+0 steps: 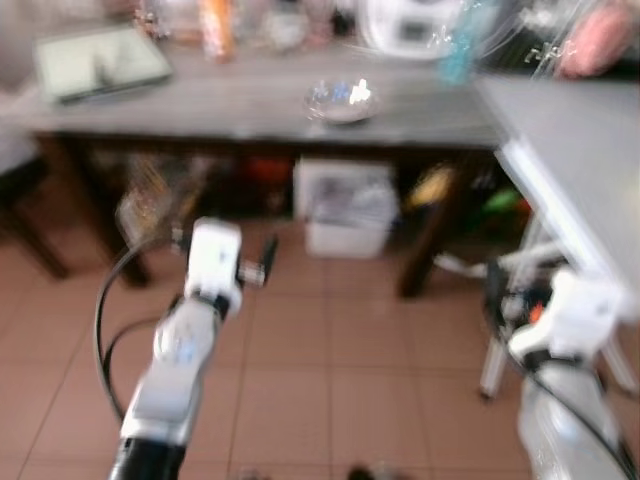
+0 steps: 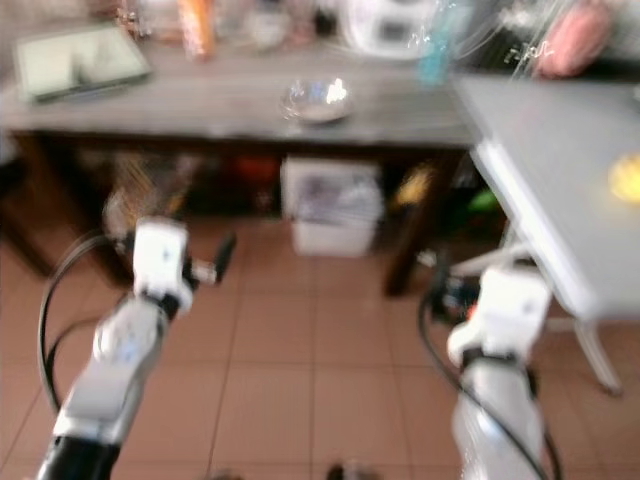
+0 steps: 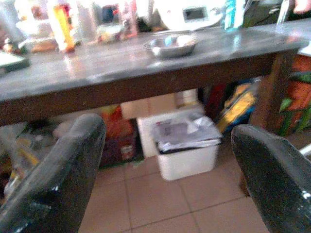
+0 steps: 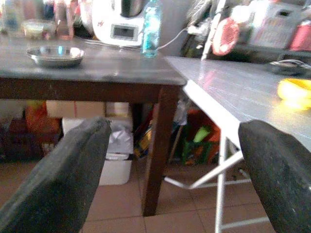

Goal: Setting the table

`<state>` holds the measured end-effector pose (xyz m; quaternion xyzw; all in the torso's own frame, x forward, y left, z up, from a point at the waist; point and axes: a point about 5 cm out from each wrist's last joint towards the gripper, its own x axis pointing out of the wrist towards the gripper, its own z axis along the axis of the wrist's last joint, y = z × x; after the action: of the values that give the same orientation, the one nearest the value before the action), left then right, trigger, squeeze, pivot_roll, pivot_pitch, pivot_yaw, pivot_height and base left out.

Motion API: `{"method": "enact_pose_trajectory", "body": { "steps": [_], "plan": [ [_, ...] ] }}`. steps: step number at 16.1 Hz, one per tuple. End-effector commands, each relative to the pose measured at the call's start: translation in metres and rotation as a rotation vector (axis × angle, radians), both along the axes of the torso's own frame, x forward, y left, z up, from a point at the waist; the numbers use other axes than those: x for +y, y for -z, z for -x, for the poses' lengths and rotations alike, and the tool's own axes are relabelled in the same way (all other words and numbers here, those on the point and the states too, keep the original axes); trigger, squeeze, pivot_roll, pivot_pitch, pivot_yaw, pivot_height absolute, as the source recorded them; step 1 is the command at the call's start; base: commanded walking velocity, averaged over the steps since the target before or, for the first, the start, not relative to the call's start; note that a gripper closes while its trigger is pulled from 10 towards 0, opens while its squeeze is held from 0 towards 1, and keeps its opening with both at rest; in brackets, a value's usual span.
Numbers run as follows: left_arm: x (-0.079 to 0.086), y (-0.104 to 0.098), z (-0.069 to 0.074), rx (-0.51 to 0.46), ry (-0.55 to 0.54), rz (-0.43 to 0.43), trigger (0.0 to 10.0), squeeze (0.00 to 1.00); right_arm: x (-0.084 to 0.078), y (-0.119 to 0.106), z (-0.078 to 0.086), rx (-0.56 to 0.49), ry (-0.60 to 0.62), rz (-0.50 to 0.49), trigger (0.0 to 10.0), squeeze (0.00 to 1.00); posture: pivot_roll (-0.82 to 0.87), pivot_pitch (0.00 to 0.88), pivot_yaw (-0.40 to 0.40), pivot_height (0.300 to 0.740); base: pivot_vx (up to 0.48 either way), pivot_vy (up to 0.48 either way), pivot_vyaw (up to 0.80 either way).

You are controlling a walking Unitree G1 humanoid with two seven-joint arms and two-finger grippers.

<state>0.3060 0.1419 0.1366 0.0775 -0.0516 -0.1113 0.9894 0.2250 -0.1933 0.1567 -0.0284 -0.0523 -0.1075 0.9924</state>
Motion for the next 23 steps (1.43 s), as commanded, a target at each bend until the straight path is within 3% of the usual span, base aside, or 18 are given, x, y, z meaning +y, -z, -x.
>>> {"method": "enact_pose_trajectory", "body": {
  "steps": [1,5,23],
  "plan": [
    [-0.005,-0.005,-0.001,-0.025,0.026,-0.011,10.0,0.0,0.001,-0.006,-0.002,-0.025,-0.006,0.009,10.0,0.0,0.07,0.124,-0.036,0.74,0.0,0.0,0.0],
    [-0.009,-0.009,-0.005,-0.031,0.038,0.022,10.0,0.0,0.003,-0.006,-0.003,-0.021,-0.018,0.012,10.0,0.0,0.07,0.13,-0.043,0.74,0.0,0.0,0.0],
    [-0.019,-0.012,-0.017,-0.032,0.044,0.068,10.0,0.0,0.005,-0.009,-0.006,-0.039,-0.008,0.005,10.0,0.0,0.06,0.136,-0.021,0.74,0.0,-0.48,0.0]
  ]
}}
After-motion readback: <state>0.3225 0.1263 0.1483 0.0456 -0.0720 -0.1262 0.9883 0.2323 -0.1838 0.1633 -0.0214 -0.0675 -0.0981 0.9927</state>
